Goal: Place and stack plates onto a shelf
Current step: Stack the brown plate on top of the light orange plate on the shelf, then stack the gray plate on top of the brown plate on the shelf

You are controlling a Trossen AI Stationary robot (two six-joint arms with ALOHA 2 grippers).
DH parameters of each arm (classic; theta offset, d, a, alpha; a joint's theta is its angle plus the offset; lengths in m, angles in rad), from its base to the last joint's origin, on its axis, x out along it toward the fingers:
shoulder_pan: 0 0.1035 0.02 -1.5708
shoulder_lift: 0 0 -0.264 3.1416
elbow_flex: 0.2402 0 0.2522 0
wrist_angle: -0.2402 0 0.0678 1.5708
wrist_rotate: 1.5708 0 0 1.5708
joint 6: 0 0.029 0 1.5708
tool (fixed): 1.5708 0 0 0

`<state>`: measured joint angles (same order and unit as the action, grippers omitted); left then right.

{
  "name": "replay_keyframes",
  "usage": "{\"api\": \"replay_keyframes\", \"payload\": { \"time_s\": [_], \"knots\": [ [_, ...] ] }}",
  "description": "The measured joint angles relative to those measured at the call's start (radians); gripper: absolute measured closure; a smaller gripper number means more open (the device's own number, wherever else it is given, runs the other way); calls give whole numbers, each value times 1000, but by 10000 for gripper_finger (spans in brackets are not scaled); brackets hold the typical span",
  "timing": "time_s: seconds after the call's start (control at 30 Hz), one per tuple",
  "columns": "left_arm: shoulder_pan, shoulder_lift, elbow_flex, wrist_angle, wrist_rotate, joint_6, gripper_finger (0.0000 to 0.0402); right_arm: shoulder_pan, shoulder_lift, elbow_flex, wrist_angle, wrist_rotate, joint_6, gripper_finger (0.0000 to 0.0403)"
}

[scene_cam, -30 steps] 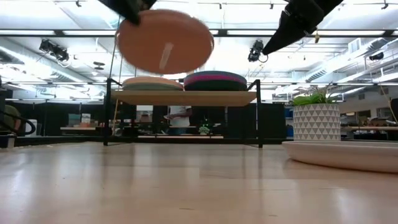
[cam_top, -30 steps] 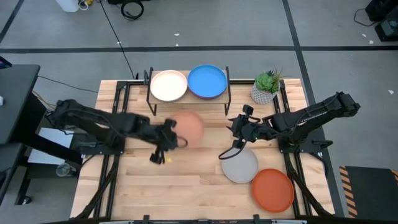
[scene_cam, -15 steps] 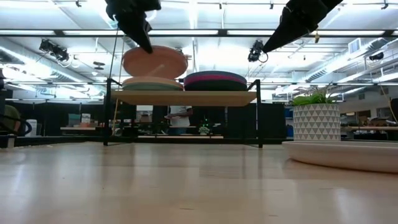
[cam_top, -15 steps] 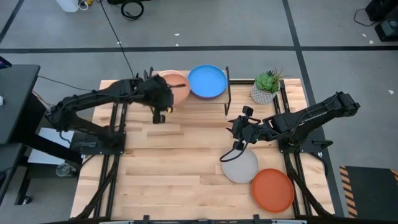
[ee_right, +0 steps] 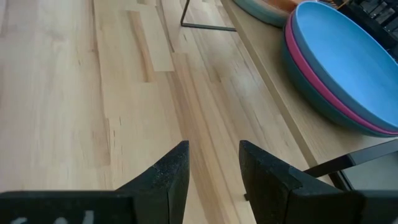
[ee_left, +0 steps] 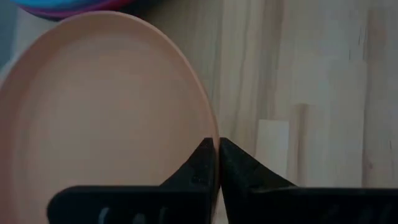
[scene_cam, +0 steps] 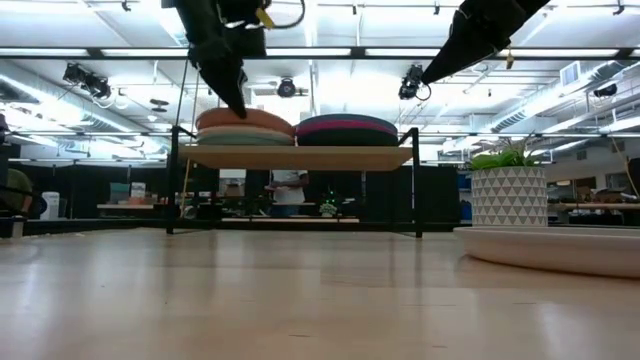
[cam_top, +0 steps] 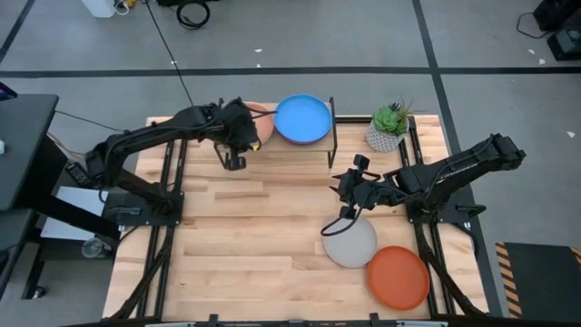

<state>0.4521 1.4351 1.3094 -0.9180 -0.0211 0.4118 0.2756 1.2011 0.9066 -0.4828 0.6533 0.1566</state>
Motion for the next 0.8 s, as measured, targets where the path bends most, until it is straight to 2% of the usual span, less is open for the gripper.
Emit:
{"api": "replay_keyframes", "payload": {
  "time_s": [0.13, 0.37, 0.53, 0.8],
  "knots": [
    [-3, 18, 0, 15, 0, -11, 360, 0, 0, 0, 0, 0, -1, 257],
    [-3, 9, 0, 13, 1, -12, 279, 0, 0, 0, 0, 0, -2, 257],
    [-11, -3, 50, -12, -2, -4, 233, 0, 0, 0, 0, 0, -2, 257],
    [3, -9, 91, -27, -85, 19, 228, 0, 0, 0, 0, -18, 5, 257]
  ]
}}
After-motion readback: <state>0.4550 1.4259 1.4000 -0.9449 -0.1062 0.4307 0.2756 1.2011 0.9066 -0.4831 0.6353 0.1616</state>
